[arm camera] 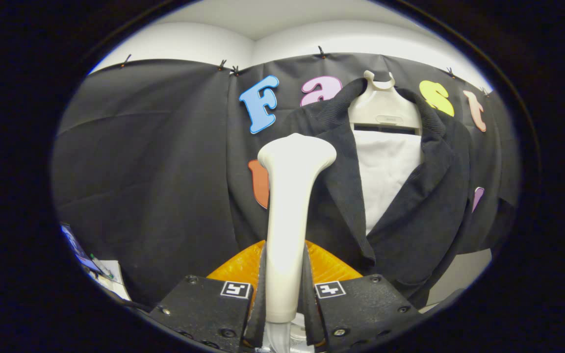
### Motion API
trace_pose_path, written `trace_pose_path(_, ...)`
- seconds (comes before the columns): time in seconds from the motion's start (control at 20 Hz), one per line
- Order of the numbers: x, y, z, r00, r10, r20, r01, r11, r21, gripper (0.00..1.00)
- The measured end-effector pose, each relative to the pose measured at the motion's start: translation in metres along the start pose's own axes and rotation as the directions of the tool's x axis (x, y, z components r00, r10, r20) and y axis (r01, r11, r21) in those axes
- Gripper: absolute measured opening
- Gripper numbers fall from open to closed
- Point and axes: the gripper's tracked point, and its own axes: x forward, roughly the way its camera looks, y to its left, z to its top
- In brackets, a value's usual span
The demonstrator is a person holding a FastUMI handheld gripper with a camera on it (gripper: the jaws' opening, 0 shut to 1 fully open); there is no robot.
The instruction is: Iron the clothes twice with a garment steamer, once on the left side and once on the right side.
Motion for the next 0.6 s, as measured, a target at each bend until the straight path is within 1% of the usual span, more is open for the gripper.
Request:
trace_pose_path(0.3,0.013,-0.012,-0.023,0.999,-0.027,-0.043,0.027,0.999,0.017,0.34)
trace_pose_path(0.6,0.012,-0.016,-0.047,0.997,-0.031,-0.074,0.032,0.999,0.016,0.35)
